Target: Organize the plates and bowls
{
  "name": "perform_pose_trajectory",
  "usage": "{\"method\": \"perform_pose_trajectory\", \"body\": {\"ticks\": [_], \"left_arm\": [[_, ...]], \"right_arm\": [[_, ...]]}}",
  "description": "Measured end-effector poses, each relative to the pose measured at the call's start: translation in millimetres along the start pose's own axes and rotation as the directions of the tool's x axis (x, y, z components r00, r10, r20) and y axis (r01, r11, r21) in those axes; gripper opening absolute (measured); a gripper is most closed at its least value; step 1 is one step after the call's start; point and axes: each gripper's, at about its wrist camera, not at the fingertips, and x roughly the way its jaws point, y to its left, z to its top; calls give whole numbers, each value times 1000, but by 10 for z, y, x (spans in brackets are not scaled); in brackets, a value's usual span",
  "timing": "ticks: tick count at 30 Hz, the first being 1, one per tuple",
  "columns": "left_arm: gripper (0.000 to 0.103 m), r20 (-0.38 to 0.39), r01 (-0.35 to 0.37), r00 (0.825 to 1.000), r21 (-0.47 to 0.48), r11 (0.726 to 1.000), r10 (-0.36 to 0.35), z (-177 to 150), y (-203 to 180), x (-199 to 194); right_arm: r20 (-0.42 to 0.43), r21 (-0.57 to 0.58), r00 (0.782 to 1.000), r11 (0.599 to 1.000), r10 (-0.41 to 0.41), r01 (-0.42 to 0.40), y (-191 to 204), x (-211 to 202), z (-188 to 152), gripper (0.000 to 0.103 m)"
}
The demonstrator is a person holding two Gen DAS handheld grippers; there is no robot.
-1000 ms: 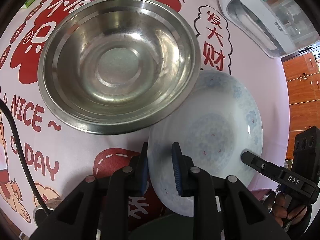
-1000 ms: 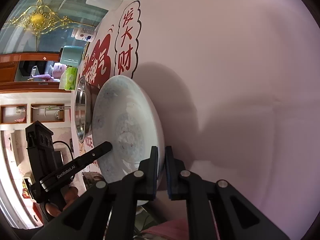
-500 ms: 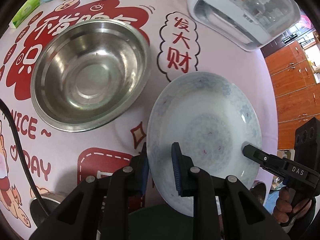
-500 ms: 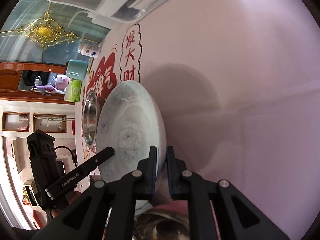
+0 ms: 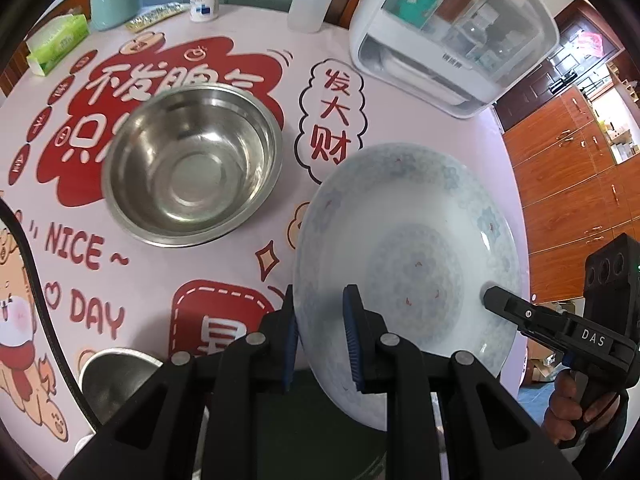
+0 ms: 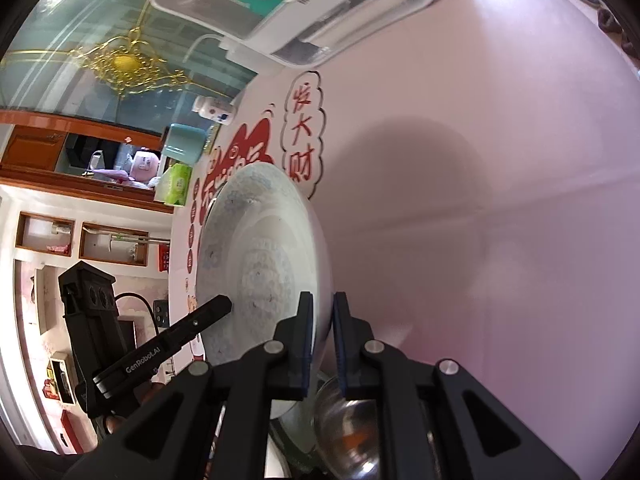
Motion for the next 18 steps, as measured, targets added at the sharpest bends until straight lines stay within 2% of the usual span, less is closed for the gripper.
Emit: {"method": "perform_pose_trajectory", "body": {"ticks": [18], "left_arm": [[19, 109, 21, 994, -15, 1000, -19, -579, 96, -884]], "right_arm": [[23, -68, 999, 997, 27, -26, 521, -347, -604, 10]]}}
